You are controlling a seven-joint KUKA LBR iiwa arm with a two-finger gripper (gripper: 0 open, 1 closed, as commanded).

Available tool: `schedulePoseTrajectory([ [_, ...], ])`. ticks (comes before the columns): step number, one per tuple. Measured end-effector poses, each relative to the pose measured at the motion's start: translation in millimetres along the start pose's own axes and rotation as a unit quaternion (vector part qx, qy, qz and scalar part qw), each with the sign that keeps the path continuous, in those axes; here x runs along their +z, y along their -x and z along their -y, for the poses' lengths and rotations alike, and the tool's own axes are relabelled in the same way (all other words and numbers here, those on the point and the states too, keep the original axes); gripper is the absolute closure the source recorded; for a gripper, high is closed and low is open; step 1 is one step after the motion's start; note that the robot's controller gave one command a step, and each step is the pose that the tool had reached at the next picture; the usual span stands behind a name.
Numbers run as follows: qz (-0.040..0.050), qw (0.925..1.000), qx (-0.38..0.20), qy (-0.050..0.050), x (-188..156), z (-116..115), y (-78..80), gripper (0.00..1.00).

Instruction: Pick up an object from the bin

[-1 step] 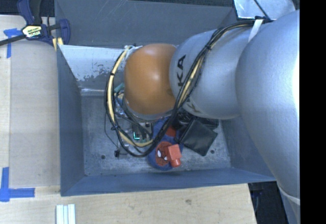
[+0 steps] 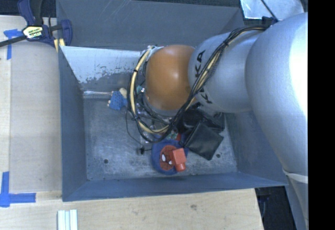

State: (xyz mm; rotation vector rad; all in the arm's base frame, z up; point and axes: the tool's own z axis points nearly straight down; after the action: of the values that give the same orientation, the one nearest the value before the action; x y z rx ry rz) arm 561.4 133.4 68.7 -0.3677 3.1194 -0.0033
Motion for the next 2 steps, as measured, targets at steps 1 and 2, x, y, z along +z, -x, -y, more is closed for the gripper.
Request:
schedulePoseTrajectory([
  [1, 0.0058, 0.9996, 0.029, 0.0, -64.6, 42.5, 25.9, 0.0],
  [2, 0.0003, 0.9941, -0.108, 0.001, -1.1, 87.5, 11.3, 0.0],
])
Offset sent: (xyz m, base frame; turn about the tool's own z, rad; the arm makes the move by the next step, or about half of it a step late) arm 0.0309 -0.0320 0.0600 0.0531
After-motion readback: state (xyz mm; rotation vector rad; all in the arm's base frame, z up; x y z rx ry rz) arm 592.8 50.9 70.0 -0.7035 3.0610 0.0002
